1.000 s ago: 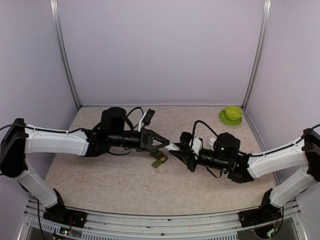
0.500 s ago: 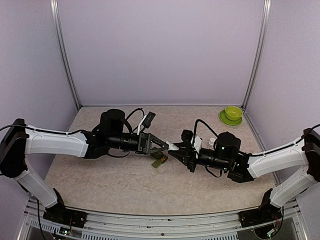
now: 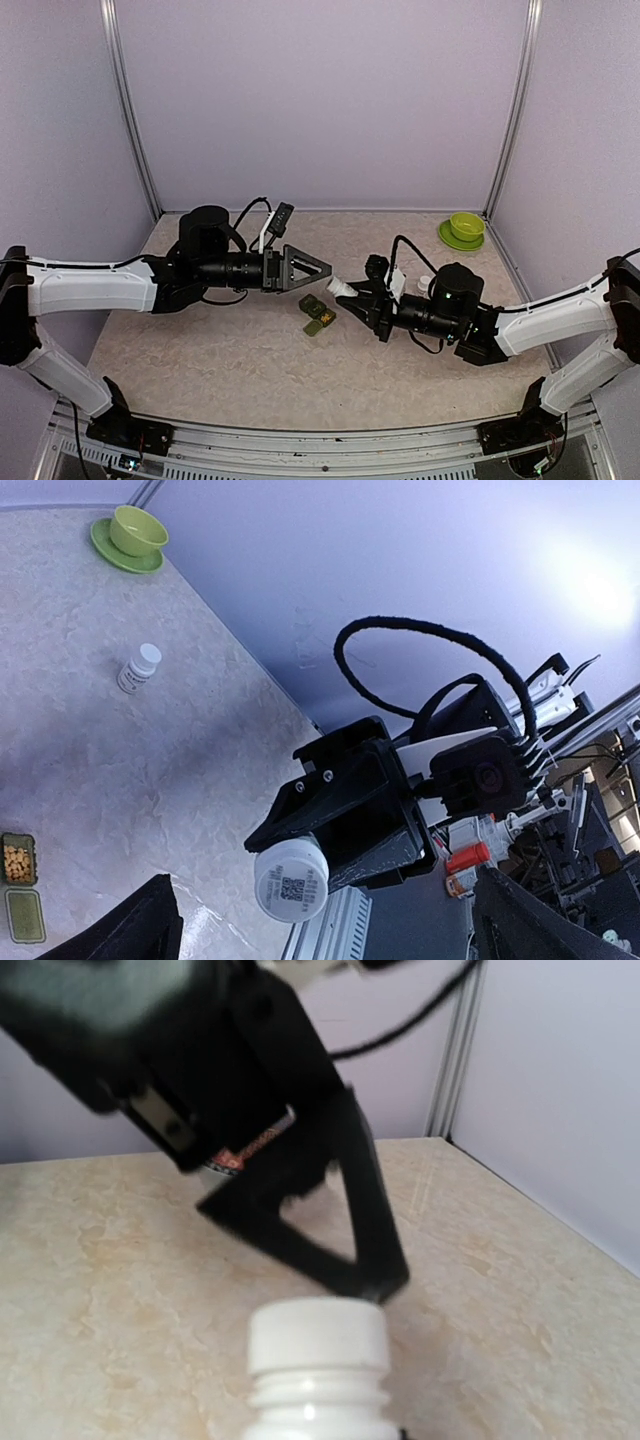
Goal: Sort the pills into containers
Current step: Screw the lid of the pill bottle onto the pill bottle.
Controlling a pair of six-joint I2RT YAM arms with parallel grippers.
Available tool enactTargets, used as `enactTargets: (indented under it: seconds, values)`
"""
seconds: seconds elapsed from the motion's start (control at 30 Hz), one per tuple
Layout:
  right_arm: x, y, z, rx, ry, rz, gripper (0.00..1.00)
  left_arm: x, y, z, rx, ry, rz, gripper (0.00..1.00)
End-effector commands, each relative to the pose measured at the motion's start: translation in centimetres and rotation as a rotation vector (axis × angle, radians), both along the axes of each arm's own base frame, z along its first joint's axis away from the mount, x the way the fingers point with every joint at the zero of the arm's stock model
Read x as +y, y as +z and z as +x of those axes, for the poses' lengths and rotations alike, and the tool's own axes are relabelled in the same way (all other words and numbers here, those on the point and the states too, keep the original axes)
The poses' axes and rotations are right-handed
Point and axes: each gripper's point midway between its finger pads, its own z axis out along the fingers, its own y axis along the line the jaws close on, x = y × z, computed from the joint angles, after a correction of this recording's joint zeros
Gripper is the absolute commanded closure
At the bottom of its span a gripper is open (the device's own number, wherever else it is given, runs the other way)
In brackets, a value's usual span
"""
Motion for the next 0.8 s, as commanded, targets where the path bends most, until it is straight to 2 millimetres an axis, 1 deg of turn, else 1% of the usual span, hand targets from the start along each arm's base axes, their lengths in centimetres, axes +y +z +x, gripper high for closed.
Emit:
enactTargets:
  seconds: [0.0, 0.17, 0.3, 0.43, 0.77]
  values:
    - [0.1, 2.1, 0.5, 0.006, -0.033, 0.059, 0.97, 0.4, 1.0, 0.9, -0.044, 0.079, 0.013, 0.01]
    - [0.3, 2.6, 0.5, 0.016, -0.028, 0.078, 0.97, -0.2, 0.3, 0.7, -0.027, 0.087, 0.027, 0.01]
    - [0.7, 2.4, 1.1, 0.031, -0.049, 0.065, 0.97, -0.8, 0.2, 0.3, -0.020, 0.077, 0.021, 0.01]
    - [1.0, 1.8, 1.7, 0.049, -0.069, 0.055, 0.97, -1.1, 0.8, 0.0, -0.027, 0.070, 0.001, 0.01]
    - [1.7, 0.8, 1.8, 0.065, -0.064, 0.026, 0.97, -1.0, 1.4, -0.1, -0.053, 0.081, -0.007, 0.01]
